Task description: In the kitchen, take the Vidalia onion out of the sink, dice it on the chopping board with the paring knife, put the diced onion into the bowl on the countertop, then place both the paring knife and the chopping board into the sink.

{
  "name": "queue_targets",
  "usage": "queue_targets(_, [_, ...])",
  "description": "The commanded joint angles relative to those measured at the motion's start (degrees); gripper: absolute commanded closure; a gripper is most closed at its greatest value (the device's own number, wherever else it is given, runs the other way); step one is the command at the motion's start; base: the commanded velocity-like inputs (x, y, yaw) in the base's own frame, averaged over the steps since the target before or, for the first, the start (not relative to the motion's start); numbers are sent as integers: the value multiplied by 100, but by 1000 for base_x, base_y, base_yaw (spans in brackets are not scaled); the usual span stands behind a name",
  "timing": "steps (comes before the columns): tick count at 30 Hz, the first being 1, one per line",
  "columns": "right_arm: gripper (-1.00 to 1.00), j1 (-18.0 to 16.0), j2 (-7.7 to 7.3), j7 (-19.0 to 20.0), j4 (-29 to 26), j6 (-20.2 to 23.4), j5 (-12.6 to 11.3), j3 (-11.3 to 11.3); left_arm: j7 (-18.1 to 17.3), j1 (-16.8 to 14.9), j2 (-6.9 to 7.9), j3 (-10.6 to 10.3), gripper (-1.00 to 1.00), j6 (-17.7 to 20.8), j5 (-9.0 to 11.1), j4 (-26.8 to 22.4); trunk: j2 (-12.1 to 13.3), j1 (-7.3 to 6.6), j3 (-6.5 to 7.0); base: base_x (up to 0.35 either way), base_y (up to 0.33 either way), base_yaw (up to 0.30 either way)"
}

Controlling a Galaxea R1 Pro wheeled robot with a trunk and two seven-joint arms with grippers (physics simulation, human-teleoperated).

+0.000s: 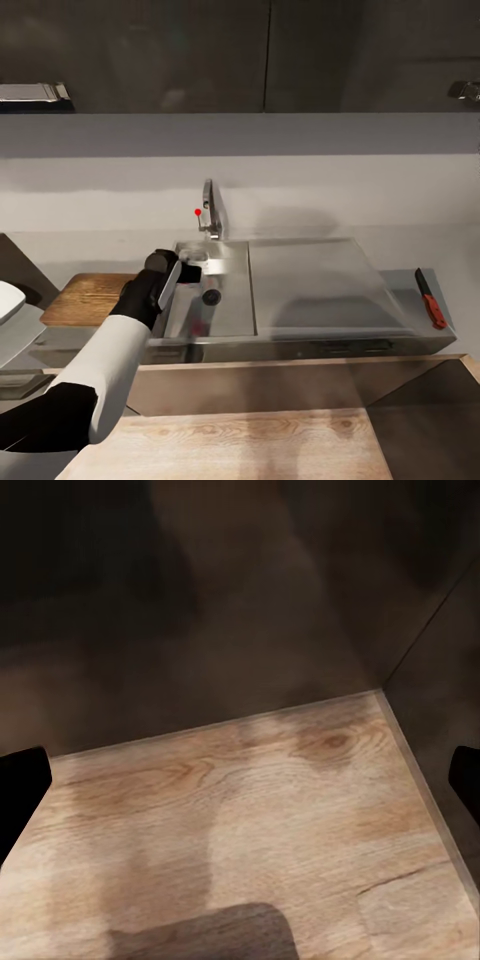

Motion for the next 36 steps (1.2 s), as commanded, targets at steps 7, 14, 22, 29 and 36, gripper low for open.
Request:
queue_targets(7, [-100, -4, -1, 13, 5, -18, 39, -49, 34, -3, 13, -15, 100, 158, 24, -602, -9, 4, 53, 0, 0, 0])
queue_targets(14, [-100, -4, -1, 8, 5, -18, 39, -48, 34, -3, 4, -19, 100, 172, 24, -648, -9, 4, 116, -179, 132, 7])
queue_targets(22, [-100, -4, -1, 7, 5, -18, 39, -48, 34, -3, 12, -19, 100, 175, 24, -718, -9, 4, 183, -221, 223, 140])
queue_targets(29, [-100, -4, -1, 8, 5, -18, 38, -51, 34, -3, 21, -19, 100, 181, 24, -794, -9, 4, 237, -36, 292, 187])
queue_targets(36, [-100, -4, -1, 8, 5, -18, 39, -55, 34, -3, 21, -23, 100, 177, 24, -756, -9, 4, 291, 130, 256, 184])
